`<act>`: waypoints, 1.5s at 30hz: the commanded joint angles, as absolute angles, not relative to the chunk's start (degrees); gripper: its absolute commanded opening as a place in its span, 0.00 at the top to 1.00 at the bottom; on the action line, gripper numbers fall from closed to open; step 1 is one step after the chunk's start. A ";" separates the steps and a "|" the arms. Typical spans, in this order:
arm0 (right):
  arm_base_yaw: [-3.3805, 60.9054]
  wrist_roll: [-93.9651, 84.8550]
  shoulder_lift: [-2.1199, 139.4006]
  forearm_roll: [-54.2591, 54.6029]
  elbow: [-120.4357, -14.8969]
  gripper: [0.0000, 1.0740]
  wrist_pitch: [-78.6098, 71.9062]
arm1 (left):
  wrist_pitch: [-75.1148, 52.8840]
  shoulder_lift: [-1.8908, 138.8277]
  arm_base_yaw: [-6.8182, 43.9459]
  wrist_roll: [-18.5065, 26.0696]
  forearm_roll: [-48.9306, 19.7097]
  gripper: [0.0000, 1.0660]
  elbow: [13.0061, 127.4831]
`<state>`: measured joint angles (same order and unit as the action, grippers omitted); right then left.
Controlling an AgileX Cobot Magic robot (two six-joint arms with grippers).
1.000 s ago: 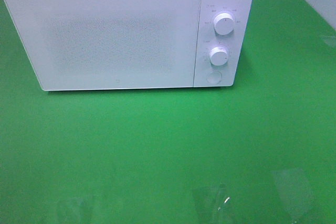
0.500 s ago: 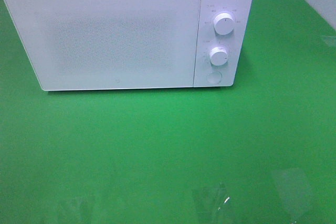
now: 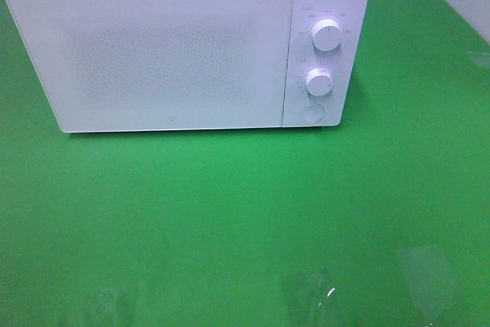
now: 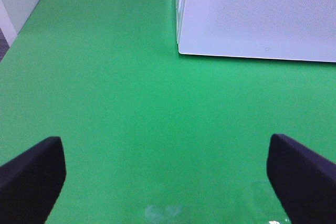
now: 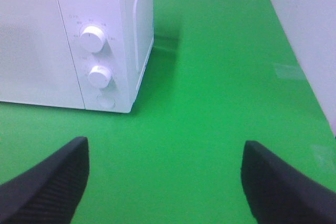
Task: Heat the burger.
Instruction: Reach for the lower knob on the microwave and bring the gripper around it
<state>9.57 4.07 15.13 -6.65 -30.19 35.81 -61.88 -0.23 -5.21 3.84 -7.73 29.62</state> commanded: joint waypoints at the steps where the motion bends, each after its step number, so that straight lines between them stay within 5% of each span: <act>1: 9.45 4.53 18.11 -8.14 -28.30 0.30 29.56 | -61.08 -1.55 -5.44 3.90 -8.14 0.08 29.62; 38: 9.45 5.39 57.93 -8.31 -24.41 0.30 -21.08 | -61.08 -1.55 -5.44 3.90 -8.14 0.08 29.62; 45: 9.57 0.00 68.24 -0.57 -24.41 0.30 -29.28 | -61.08 -1.55 -5.44 3.90 -8.14 0.08 29.62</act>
